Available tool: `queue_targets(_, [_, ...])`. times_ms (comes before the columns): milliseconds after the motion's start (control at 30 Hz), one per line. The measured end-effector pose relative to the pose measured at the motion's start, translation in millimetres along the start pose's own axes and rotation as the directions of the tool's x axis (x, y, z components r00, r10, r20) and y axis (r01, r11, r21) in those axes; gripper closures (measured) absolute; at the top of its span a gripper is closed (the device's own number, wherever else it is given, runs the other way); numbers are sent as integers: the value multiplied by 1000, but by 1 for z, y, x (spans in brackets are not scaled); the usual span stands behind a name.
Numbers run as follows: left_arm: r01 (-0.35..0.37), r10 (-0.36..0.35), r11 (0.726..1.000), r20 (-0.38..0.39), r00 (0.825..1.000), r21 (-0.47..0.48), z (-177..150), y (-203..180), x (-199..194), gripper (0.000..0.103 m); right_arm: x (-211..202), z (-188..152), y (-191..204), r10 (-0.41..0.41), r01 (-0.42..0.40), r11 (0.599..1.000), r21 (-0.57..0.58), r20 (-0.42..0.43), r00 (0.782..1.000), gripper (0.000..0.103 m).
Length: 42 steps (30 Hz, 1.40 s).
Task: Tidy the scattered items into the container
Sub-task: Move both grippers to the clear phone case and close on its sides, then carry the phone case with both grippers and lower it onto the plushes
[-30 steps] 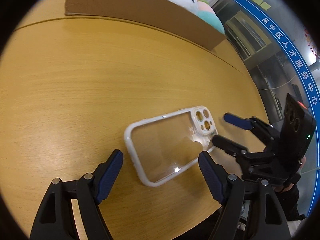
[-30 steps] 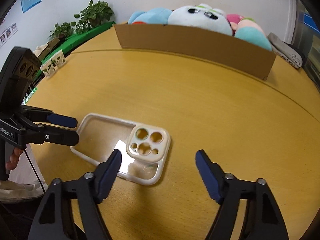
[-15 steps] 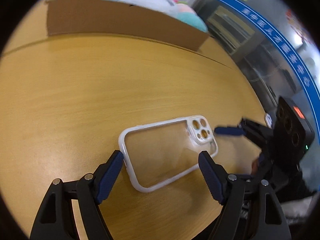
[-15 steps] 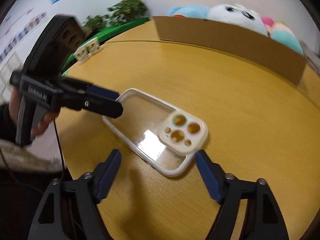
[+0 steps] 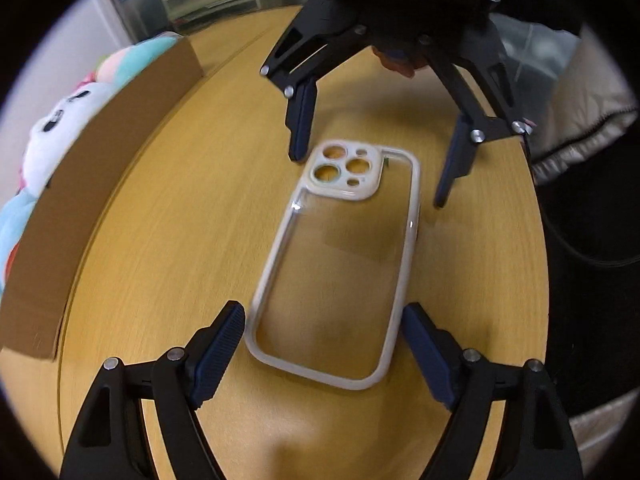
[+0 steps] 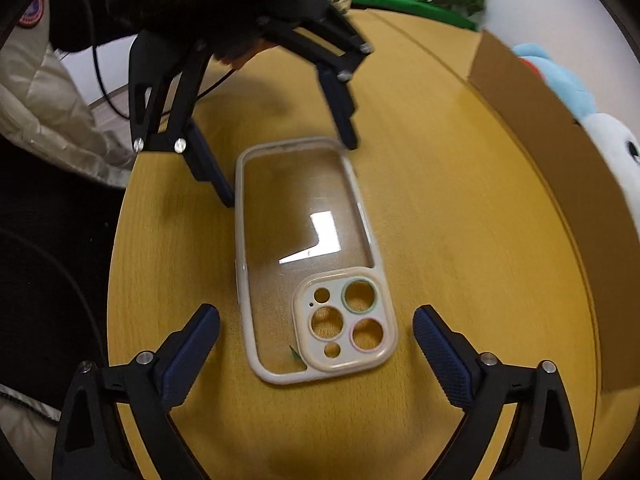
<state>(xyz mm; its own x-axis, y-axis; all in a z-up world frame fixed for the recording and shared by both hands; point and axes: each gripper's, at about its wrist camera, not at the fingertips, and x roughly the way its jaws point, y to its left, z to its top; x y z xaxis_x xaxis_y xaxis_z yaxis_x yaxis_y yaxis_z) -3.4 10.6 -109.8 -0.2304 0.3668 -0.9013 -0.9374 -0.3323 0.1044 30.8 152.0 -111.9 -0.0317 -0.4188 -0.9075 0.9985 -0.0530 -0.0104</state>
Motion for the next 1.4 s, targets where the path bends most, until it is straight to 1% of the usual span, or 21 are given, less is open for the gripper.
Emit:
queue_targets(67, [22,-22,1000,4,1000,15,-1,3,0,20,-1,-1,-3,14,-14,1000,-17,0,1000,12])
queue_targets(133, [46,-46,999,7,999,24,-2,7,0,21,-4,-2,-7,24,-23,999,-28,3,1000,19])
queue_targets(233, [68,-68,997,12,998,32,-4,11,-1,22,-8,-7,-9,32,-32,999,-33,10,999,20])
queue_targets(433, [69,-71,995,24,997,67,-4,16,-10,24,-21,-12,-7,26,-25,998,-60,16,1000,21])
queue_targets(567, [35,-41,995,57,998,92,5,32,-34,25,-45,-8,-20,2,0,997,-78,30,1000,21])
queue_targets(700, [-36,24,985,79,997,166,23,62,-68,26,-82,5,-46,-52,58,990,-125,49,997,21])
queue_targets(800, [-99,82,972,87,993,215,45,93,-90,26,-108,21,-70,-106,115,982,-151,70,992,21])
queue_targets(900, [-166,144,952,103,984,257,68,132,-113,26,-134,39,-106,-168,181,969,-170,87,982,21])
queue_targets(933, [-185,161,946,111,981,266,73,140,-120,26,-145,44,-122,-194,208,962,-175,94,977,21])
queue_targets(1000, [-209,181,938,126,975,276,91,167,-130,26,-147,79,-149,-226,242,953,-182,104,969,21])
queue_targets(1033, [-217,188,936,128,974,279,102,183,-135,26,-156,85,-165,-245,262,947,-186,109,963,21])
queue_targets(1100, [-231,203,930,123,971,285,115,217,-135,26,-168,100,-187,-266,283,941,-185,113,957,21])
queue_targets(1200, [-233,212,930,103,972,285,132,267,-129,26,-171,107,-238,-292,307,934,-181,104,951,21])
queue_targets(1267, [-221,205,935,85,975,277,140,305,-115,26,-164,110,-274,-300,311,935,-172,87,950,21])
queue_targets(1367, [-203,196,942,50,979,268,148,347,-89,26,-152,109,-325,-290,296,944,-148,61,955,21])
queue_targets(1400, [-200,200,942,30,979,269,151,360,-78,30,-147,110,-340,-292,296,945,-141,51,955,21])
